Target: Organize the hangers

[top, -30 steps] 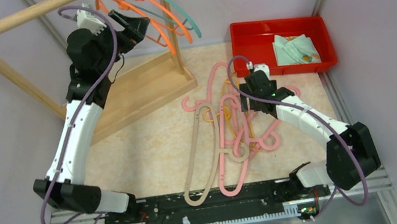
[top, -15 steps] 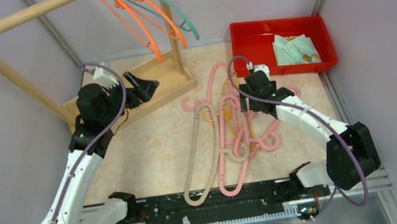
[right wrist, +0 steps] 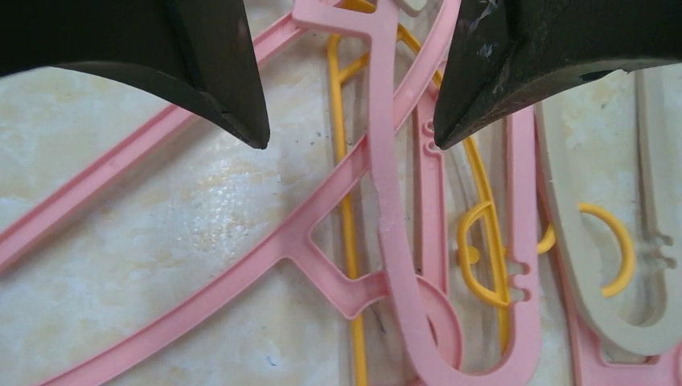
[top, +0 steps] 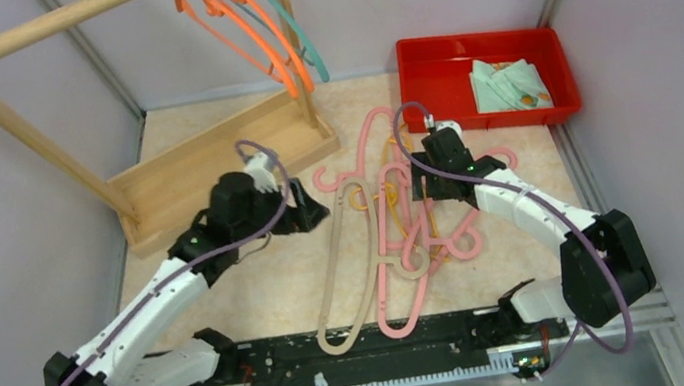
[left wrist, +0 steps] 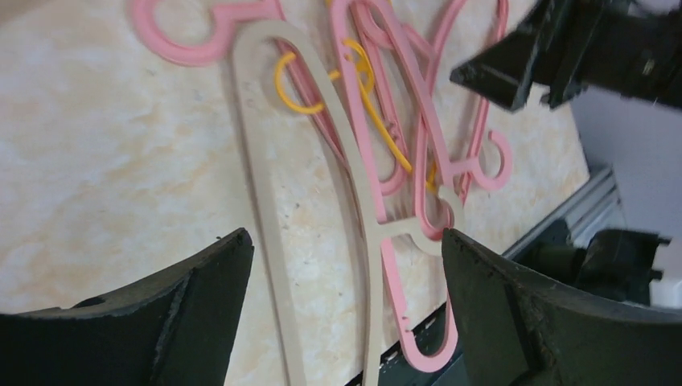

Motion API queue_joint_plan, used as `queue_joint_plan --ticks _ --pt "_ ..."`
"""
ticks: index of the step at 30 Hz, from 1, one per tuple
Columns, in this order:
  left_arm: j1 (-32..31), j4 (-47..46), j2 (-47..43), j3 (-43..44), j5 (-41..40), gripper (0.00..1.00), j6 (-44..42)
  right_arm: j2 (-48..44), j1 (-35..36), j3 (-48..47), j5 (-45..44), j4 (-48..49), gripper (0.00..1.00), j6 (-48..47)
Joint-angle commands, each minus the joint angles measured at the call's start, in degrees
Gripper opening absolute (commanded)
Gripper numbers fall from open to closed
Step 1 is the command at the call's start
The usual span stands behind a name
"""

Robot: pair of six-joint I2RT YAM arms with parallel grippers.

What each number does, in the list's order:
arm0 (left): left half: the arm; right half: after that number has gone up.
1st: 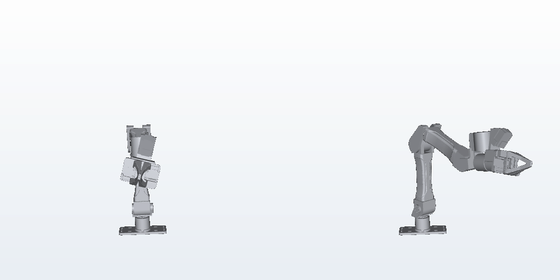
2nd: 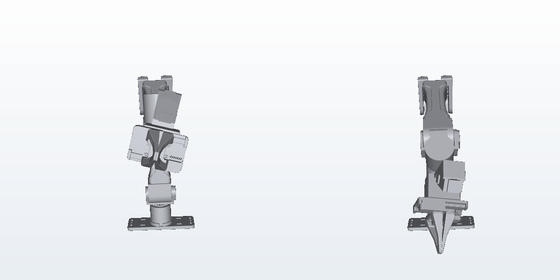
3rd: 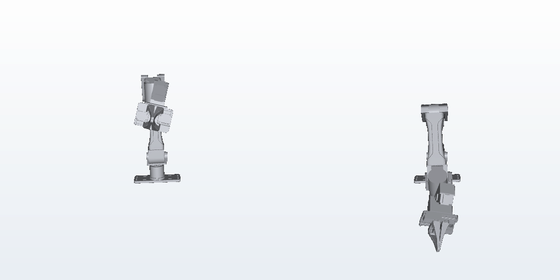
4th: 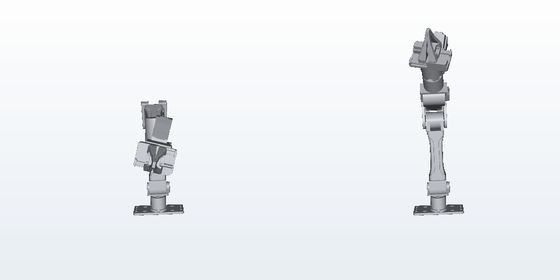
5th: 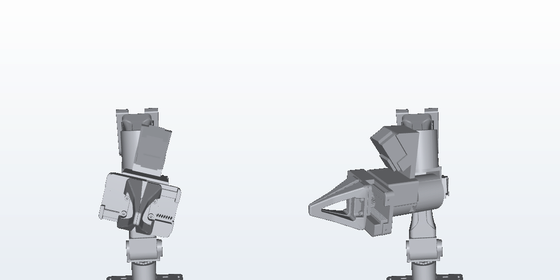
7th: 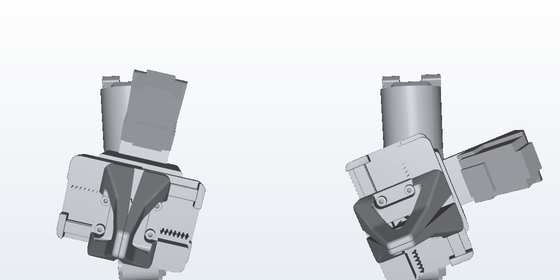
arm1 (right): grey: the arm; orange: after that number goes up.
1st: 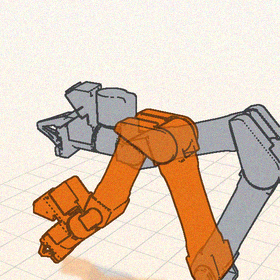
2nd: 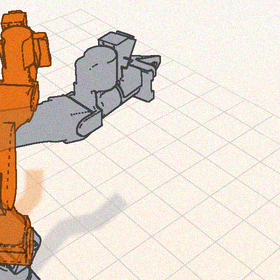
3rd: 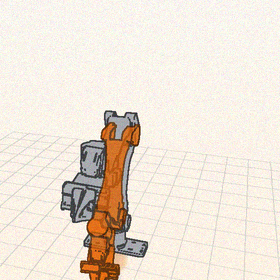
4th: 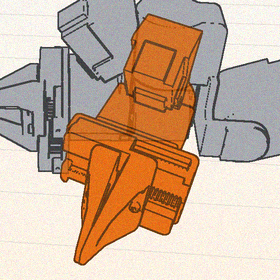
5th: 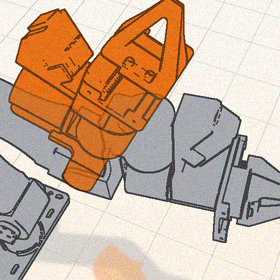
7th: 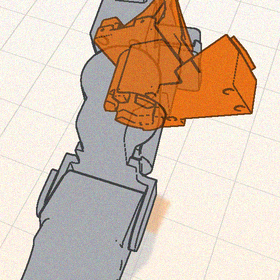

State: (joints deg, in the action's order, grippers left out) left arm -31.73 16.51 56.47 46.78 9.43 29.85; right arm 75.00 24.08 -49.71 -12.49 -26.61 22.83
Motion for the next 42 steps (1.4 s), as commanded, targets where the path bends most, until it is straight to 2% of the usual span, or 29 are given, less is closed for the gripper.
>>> queue_joint_plan --ticks 1,7,17,24,33,42 --pt "-11.6 0.1 5.6 -0.3 -4.5 0.90 -4.2 -0.5 -0.5 -0.3 5.0 3.8 0.74 1.2" --pt "-23.3 -1.2 12.8 0.4 -6.0 0.86 -9.1 0.0 -0.4 -0.5 4.7 3.6 0.73 1.1" --pt "-30.5 -8.8 22.0 -4.2 -8.3 0.81 -8.4 0.0 -0.4 -1.0 3.8 3.8 0.73 0.7" --pt "-37.0 -10.2 28.1 -3.7 -14.8 0.78 -4.7 -1.1 -0.4 1.4 4.2 4.8 0.73 1.1" --pt "-39.5 -8.0 29.6 -5.4 -23.7 0.76 1.3 -2.6 -0.4 3.2 4.8 4.7 0.73 1.3" --pt "-39.5 -8.5 30.7 -7.6 -24.6 0.72 1.2 -2.6 -0.4 3.1 4.8 4.8 0.73 1.3"
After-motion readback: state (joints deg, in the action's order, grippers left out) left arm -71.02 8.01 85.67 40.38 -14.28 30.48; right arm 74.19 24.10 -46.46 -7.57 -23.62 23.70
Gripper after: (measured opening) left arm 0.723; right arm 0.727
